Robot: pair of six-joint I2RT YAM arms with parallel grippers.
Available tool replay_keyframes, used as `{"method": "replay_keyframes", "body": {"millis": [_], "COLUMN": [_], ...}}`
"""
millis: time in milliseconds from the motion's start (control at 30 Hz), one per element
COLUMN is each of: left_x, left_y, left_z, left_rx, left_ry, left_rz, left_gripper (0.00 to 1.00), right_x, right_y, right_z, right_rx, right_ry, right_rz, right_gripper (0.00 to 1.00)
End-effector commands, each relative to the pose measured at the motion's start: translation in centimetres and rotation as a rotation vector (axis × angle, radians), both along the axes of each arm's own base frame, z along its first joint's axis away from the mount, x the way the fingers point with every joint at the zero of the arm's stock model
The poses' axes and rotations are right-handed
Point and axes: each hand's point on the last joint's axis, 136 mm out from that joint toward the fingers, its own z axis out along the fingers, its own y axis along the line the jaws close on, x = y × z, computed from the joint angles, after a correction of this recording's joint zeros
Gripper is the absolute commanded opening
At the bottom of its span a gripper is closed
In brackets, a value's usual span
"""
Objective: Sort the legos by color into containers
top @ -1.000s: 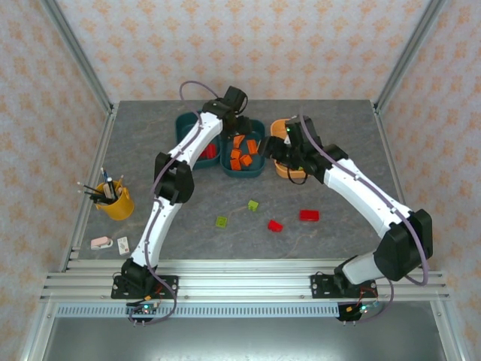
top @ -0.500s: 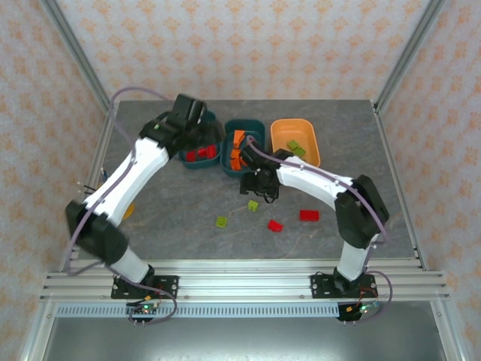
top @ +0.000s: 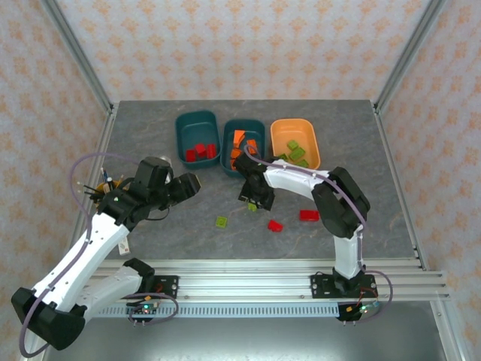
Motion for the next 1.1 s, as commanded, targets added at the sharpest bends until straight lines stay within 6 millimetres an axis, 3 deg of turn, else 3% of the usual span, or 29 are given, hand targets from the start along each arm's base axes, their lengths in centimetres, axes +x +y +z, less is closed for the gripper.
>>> {"method": "replay_keyframes", "body": {"millis": [0,100,300,400,600,700,867,967,1067], "left_x": [-0.5,-0.4,-0.1,0.1,0.8,1.5,3.2,4.9,6.9], "left_y": [-0.2,-0.3,-0.8,-1.2,-2.9,-4.7,-8.4,-10.1,-11.6], "left_z": [0.1,0.2,-0.2,-0.3,-0.2,0.8,2.2,2.4,2.6], "left_rx": [-0.016,-0.017,-0.016,-0.016,-0.028,-0.033,-0.018,-0.042,-0.068], "left_ry": [0.01,0.01,0.02,0.02,0.016,-0.003,-0.027,-0.035,-0.046], "left_rz": [0.002,-0.004,-0.021,-0.033,-0.087,-0.14,-0.228,-0.231,-0.226], "left_gripper": [0.76,0.76,0.76,0.75,0.75,0.75,0.75,0.75,0.75], "right_x": [0.0,-0.1,-0.5,-0.2,1.2,2.7,6.6,9.8,13.6], "right_y": [0.1,0.3,0.4,0.4,-0.7,-2.8,-9.1,-11.2,-12.0], "right_z": [-0.2,-0.6,-0.8,-0.3,3.2,6.4,11.3,11.9,11.4], "right_rx": [-0.004,0.0,0.015,0.016,-0.028,-0.079,-0.147,-0.112,-0.061], "right_ry": [0.005,0.019,0.036,0.02,-0.087,-0.178,-0.313,-0.339,-0.352], "right_rz": [-0.036,-0.041,-0.063,-0.065,-0.011,0.016,-0.018,-0.049,-0.076], "right_gripper": [0.57,0.48,0.43,0.34,0.27,0.26,0.26,0.27,0.27]}}
